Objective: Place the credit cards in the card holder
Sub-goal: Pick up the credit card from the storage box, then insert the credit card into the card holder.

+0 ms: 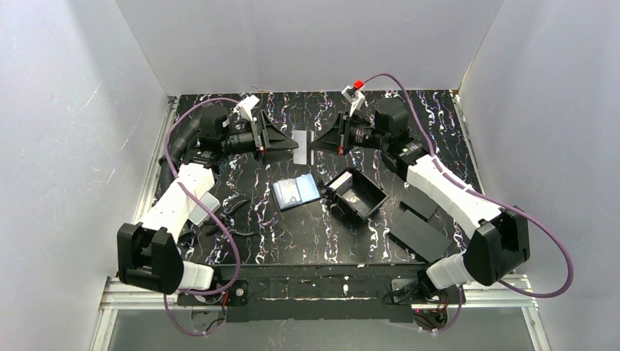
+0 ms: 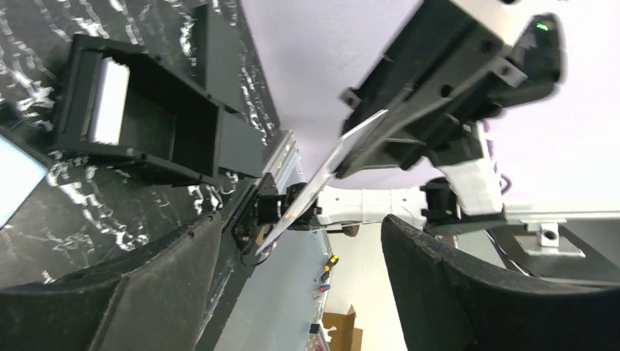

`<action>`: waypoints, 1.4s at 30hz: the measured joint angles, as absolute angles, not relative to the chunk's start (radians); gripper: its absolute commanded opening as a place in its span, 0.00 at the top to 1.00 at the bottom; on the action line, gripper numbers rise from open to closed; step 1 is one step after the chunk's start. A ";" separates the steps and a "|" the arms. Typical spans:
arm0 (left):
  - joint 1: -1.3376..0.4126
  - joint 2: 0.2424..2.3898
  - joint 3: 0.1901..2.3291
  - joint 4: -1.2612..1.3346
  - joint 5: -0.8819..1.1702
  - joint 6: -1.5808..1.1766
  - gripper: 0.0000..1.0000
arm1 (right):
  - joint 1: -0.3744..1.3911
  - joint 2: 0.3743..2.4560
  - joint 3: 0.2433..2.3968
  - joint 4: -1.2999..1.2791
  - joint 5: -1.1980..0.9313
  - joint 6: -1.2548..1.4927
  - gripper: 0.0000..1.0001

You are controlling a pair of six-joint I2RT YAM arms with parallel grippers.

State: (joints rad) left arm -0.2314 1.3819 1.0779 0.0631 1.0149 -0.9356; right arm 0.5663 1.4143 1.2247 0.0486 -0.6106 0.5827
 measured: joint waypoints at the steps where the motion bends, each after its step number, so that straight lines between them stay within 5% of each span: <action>1: -0.231 1.364 1.072 0.085 1.022 -0.952 0.33 | 0.560 1.419 1.208 0.099 -0.659 0.614 0.99; 8: -0.231 1.283 1.043 0.240 1.048 -1.057 0.61 | 0.541 1.462 1.141 0.417 -0.833 0.840 0.99; 9: -0.231 1.277 1.033 0.260 1.048 -1.071 0.70 | 0.539 1.474 1.132 0.472 -0.849 0.881 0.99; 10: -0.231 1.278 1.016 0.284 1.050 -1.095 0.97 | 0.538 1.494 1.113 0.571 -0.878 0.971 0.99; 11: -0.231 1.278 1.012 0.288 1.050 -1.103 1.00 | 0.538 1.497 1.110 0.599 -0.882 0.994 0.99; 14: -0.231 1.279 1.004 0.310 1.043 -1.111 1.00 | 0.533 1.525 1.113 0.593 -0.884 1.010 0.42; 22: -0.230 1.439 1.075 -0.293 0.589 -0.744 1.00 | 0.473 1.615 1.288 -0.233 -0.486 0.466 0.10; 25: -0.229 1.500 1.073 -0.314 0.568 -0.724 1.00 | 0.494 1.688 1.327 -0.321 -0.447 0.410 0.24; 30: -0.237 1.656 1.073 -0.299 0.567 -0.714 1.00 | 0.568 1.849 1.439 -0.351 -0.440 0.363 0.66; 32: -0.247 1.705 1.073 -0.299 0.567 -0.714 1.00 | 0.592 1.886 1.442 -0.356 -0.437 0.356 0.76; 42: -0.290 1.771 1.084 -0.266 0.560 -0.721 1.00 | 0.616 1.963 1.445 -0.399 -0.387 0.324 0.85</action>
